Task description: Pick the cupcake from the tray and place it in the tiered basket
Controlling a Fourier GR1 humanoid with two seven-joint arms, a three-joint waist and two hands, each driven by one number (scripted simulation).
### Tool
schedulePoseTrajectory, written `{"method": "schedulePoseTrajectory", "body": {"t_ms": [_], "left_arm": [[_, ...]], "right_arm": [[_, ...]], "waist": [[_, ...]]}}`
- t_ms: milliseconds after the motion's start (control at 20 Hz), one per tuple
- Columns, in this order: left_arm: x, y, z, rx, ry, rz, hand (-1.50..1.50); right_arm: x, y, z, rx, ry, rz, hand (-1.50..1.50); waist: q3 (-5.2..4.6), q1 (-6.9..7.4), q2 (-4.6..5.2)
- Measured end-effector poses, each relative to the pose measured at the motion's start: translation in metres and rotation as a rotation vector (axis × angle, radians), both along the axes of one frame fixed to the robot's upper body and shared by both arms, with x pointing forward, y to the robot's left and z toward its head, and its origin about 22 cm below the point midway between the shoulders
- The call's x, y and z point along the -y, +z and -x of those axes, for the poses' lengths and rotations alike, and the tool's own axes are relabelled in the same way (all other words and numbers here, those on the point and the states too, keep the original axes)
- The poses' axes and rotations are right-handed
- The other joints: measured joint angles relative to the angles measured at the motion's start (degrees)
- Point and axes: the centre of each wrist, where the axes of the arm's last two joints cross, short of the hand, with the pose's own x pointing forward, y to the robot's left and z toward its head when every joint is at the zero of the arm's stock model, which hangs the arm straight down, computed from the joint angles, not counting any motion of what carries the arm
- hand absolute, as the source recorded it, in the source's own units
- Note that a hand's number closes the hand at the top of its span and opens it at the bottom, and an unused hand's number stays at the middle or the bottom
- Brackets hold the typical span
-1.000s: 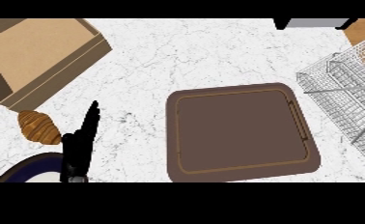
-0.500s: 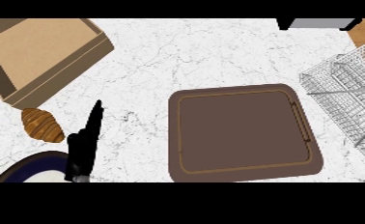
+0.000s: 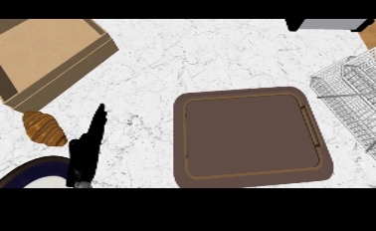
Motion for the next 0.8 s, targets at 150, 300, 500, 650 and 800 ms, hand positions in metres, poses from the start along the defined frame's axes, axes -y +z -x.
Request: {"method": "schedulePoseTrajectory", "body": {"t_ms": [150,300,500,650,800], "left_arm": [[0.0,0.001,-0.004,-0.003,-0.002,-0.002,0.0],[0.0,0.001,-0.004,-0.003,0.006,-0.002,0.0],[0.001,0.001,-0.004,-0.009,0.004,0.0,0.0],[-0.003,0.001,-0.003,-0.01,0.009,0.0,0.0],[0.0,0.001,-0.001,-0.014,0.012,0.003,0.0]], "right_arm": [[-0.002,-0.015,-0.02,-0.025,-0.009,-0.001,1.5],[0.005,-0.033,-0.034,-0.031,-0.025,-0.024,1.5],[0.015,-0.051,-0.049,0.007,-0.023,-0.085,1.5],[0.019,-0.065,-0.051,0.103,-0.019,-0.198,-1.5],[0.027,-0.072,-0.052,0.186,-0.001,-0.302,-1.5]], "waist": [[-0.02,-0.01,0.03],[-0.01,-0.12,0.0],[-0.05,-0.18,-0.04],[-0.46,-0.43,-0.51],[-0.58,-0.56,-0.68]]}}
